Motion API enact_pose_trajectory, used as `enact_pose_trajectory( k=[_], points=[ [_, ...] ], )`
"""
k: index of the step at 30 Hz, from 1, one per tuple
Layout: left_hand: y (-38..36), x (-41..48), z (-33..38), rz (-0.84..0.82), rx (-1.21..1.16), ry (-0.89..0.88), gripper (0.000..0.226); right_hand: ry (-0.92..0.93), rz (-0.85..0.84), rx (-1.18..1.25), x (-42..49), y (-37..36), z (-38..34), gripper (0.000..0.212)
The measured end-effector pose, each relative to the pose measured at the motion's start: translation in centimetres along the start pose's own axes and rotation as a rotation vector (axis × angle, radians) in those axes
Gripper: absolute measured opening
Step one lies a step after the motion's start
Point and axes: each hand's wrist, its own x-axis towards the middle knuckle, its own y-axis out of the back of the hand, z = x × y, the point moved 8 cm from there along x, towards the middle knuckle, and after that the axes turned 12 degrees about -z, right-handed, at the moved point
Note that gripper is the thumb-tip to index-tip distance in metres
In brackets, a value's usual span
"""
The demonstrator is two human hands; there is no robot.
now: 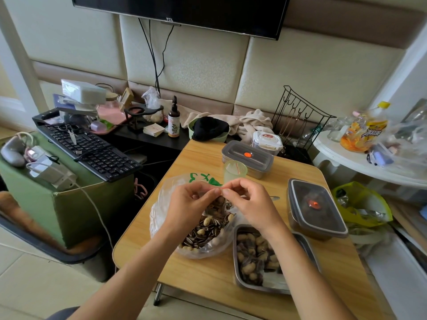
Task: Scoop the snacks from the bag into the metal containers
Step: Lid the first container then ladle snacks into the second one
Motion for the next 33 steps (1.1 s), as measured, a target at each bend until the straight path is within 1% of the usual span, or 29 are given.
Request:
enact_pose_trajectory(
  k=[2,4,8,11,19,22,26,27,28,30,32,33],
  points=[
    [0.2,0.0,0.0,0.013,-0.023,0.005,0.008,-0.02,0.007,0.014,0.1,0.1,0.3,0.005],
    [0.3,-0.1,0.0,0.022,-0.025,0.009,0.005,-0.034,0.016,-0.023,0.1,0.1,0.6,0.01],
    [0.3,-0.2,-0.1,0.034,-0.009,0.028,0.005,-0.035,0.01,-0.129,0.2,-0.3,0.5,0.012],
    [0.4,-0.2,-0.4,0.041,-0.025,0.041,0.004,-0.027,0.007,-0.162,0.2,-0.7,0.2,0.013],
    [0.4,-0.3,-1.2,0.039,-0.019,0.123,0.015,-0.06,0.09,-0.141,0.0,0.0,0.3,0.013],
    [0.6,-0.3,-1.0,0.04,0.03,0.114,0.013,-0.071,0.087,-0.143,0.1,0.0,0.6,0.013],
    [0.8,-0.3,-0.7,0.043,0.004,0.083,0.013,-0.087,0.084,-0.079,0.1,-0.2,0.9,0.011],
    [0.3,-0.3,-0.6,0.005,-0.029,0.078,0.016,-0.088,0.097,-0.059,0.1,-0.1,1.0,0.01],
    [-0.3,-0.3,-0.6,-0.045,-0.072,0.076,0.023,-0.092,0.118,-0.037,0.1,0.0,1.1,0.009],
    [-1.3,-0.4,-0.9,-0.126,-0.17,0.081,0.048,-0.114,0.173,-0.007,-0.1,0.3,1.4,0.009],
    [-2.1,-0.5,-1.0,-0.166,-0.149,0.044,0.065,-0.134,0.224,-0.017,-0.3,0.7,1.6,0.008],
    [-2.3,-0.6,-1.0,-0.177,-0.109,0.014,0.069,-0.135,0.245,-0.04,-0.4,0.9,1.5,0.006]
  ],
)
